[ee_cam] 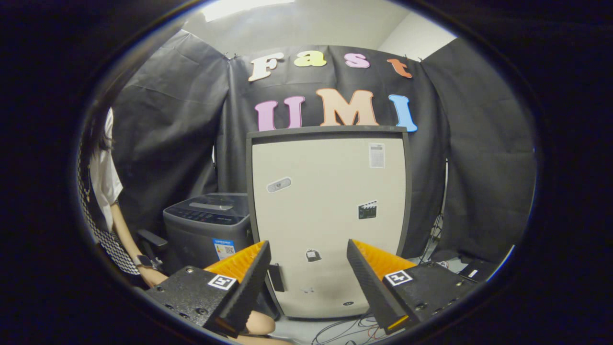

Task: Put the clothes into the washing machine and then close the washing machine lid.

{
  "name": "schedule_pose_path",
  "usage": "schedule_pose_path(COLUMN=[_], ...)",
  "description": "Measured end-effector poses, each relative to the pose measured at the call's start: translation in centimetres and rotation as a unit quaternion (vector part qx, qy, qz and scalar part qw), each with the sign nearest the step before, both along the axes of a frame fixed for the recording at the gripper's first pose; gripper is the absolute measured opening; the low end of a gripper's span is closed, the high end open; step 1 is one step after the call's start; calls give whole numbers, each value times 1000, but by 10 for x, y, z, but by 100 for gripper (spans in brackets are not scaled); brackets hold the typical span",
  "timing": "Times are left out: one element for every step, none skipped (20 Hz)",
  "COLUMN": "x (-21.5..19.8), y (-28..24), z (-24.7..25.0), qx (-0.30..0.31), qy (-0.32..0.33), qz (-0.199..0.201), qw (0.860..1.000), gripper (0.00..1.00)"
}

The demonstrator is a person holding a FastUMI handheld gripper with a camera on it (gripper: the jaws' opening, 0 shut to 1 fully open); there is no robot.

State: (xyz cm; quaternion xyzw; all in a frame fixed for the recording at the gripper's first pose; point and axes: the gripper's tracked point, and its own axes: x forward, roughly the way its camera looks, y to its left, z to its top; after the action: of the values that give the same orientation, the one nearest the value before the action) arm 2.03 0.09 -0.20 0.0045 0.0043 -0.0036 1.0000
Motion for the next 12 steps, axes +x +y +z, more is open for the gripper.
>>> schedule_pose_path(x=[0,0,0,0,0,0,0,0,-1,0,-1,-1], y=[0,0,0,0,0,0,0,1,2,3,3,3], z=[0,0,0,0,0,0,0,0,1,0,0,0], qx=[0,0,0,0,0,0,0,0,0,1,1,1], qy=[0,0,0,0,0,0,0,0,0,0,0,0], qz=[0,0,0,0,0,0,1,3,4,6,7,7], qw=[1000,1000,1000,1000,1000,1000,1000,1000,1000,1000,1000,1000], gripper=[97,97,97,97,97,97,97,97,97,97,97,97])
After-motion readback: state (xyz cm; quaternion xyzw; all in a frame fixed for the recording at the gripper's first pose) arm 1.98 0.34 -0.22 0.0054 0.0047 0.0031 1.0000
